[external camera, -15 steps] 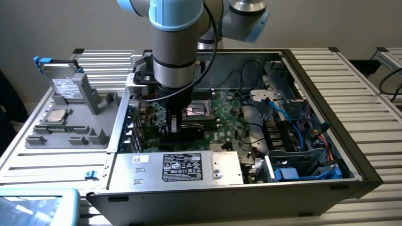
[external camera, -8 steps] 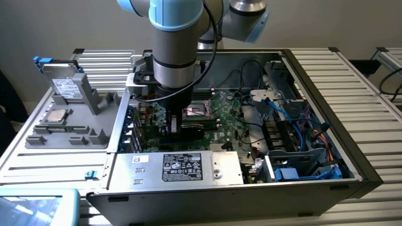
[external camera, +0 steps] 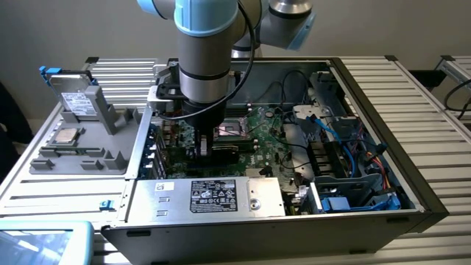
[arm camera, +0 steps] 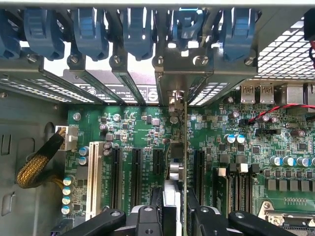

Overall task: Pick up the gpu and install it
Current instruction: 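Insert the gpu into the slot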

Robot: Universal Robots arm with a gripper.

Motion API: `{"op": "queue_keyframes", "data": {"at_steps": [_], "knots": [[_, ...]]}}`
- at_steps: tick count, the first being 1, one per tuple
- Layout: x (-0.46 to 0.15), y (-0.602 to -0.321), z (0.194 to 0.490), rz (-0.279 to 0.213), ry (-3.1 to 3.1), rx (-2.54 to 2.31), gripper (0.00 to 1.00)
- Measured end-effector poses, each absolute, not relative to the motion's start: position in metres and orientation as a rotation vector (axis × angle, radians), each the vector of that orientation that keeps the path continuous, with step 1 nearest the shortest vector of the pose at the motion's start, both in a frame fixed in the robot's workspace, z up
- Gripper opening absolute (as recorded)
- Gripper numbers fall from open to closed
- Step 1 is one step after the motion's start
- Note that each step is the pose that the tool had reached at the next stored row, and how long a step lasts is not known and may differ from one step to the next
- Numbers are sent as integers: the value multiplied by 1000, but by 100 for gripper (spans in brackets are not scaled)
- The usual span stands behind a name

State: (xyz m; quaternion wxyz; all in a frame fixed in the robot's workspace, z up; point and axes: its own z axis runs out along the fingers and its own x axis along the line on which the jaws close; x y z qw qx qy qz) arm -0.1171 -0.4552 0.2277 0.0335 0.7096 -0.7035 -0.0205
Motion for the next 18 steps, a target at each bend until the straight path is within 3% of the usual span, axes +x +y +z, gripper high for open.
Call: {"op": "queue_keyframes", "data": {"at_steps": [4, 6, 8, 9, 18], "knots": [[-118, -455, 229, -65, -2165, 2182, 31], [-117, -455, 230, -64, -2165, 2182, 43], [-117, -455, 230, -64, -2164, 2183, 43], [-117, -455, 230, -64, -2164, 2183, 49], [-117, -455, 261, -56, -2162, 2180, 49]]}}
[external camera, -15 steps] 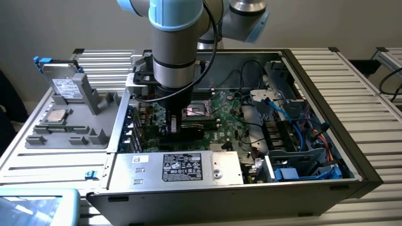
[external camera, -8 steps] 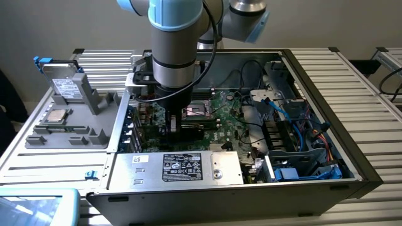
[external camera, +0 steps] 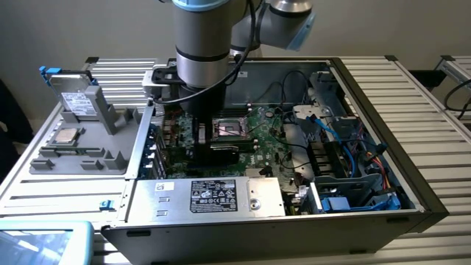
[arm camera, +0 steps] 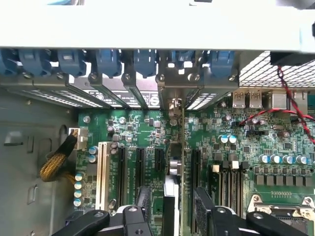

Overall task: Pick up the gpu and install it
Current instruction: 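Insert the gpu into the slot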

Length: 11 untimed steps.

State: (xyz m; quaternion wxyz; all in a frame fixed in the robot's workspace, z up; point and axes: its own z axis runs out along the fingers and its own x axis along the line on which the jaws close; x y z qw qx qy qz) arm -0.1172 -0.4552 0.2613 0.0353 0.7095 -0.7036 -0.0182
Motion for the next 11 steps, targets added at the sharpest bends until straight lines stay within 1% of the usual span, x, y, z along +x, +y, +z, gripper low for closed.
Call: {"op": "queue_keyframes", "data": {"at_steps": [7, 11], "knots": [[-117, -455, 283, -42, -2157, 2174, 49], [-117, -455, 288, -38, -2158, 2174, 49]]}}
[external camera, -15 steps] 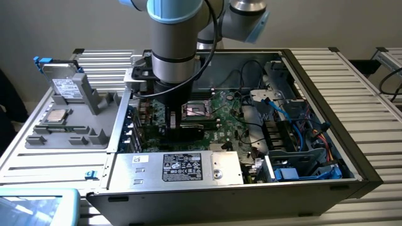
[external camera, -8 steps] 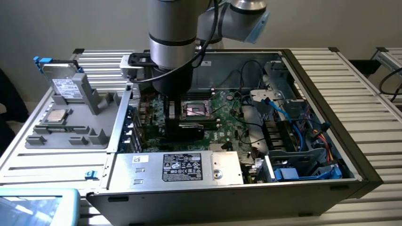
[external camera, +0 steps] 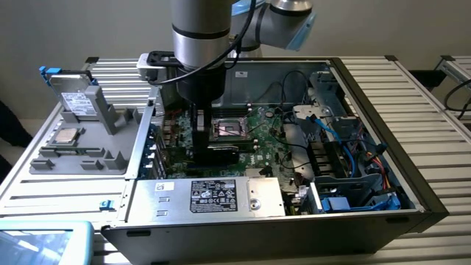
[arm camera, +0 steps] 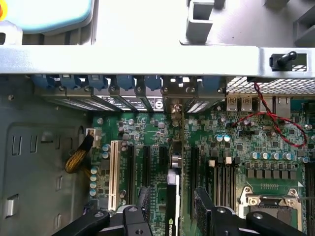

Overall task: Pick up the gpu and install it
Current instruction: 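Insert the gpu into the slot, then press down on the gpu until it lock into place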

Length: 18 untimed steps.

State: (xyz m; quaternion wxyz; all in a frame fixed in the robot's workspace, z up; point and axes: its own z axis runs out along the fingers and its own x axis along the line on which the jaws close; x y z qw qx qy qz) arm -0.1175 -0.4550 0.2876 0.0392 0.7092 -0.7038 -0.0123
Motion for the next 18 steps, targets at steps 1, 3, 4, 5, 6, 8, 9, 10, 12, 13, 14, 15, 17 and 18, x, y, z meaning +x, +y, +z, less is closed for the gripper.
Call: {"op": "queue_keyframes", "data": {"at_steps": [1, 3, 4, 5, 6, 8, 9, 10, 12, 13, 14, 15, 17, 18], "knots": [[-118, -455, 288, -37, -2158, 2174, 49], [-117, -455, 288, -37, -2157, 2174, 49], [-117, -455, 288, -37, -2157, 2174, 49], [-118, -455, 288, -37, -2157, 2174, 49], [-117, -455, 288, -37, -2157, 2174, 49], [-118, -455, 288, -37, -2157, 2174, 49], [-117, -455, 288, -37, -2157, 2174, 49], [-117, -455, 288, -37, -2157, 2174, 49], [-117, -455, 288, -37, -2157, 2174, 49], [-118, -455, 288, -37, -2157, 2174, 49], [-117, -455, 288, -37, -2157, 2174, 49], [-117, -455, 288, -37, -2157, 2174, 49], [-118, -455, 288, -37, -2157, 2174, 23], [-117, -455, 288, -37, -2157, 2174, 12]]}}
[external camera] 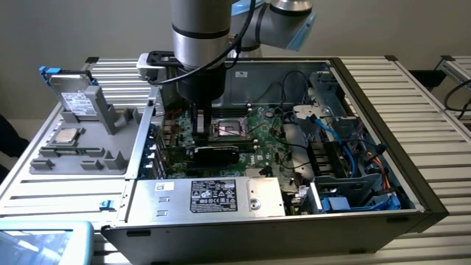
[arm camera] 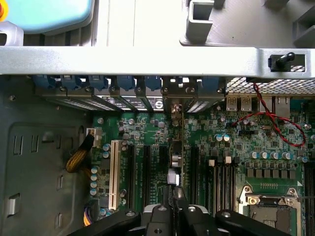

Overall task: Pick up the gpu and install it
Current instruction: 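Press down on the gpu until it lock into place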

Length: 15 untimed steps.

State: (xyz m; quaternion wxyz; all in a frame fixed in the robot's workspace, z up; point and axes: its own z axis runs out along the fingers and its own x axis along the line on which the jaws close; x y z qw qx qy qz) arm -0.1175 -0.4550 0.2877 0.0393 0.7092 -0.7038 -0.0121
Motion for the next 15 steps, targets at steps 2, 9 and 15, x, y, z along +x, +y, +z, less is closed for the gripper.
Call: {"op": "queue_keyframes", "data": {"at_steps": [2, 9, 15], "knots": [[-119, -454, 287, -25, -2161, 2177, 12], [-124, -448, 281, 6, -2176, 2190, 12], [-129, -447, 280, 13, -2179, 2192, 12]]}}
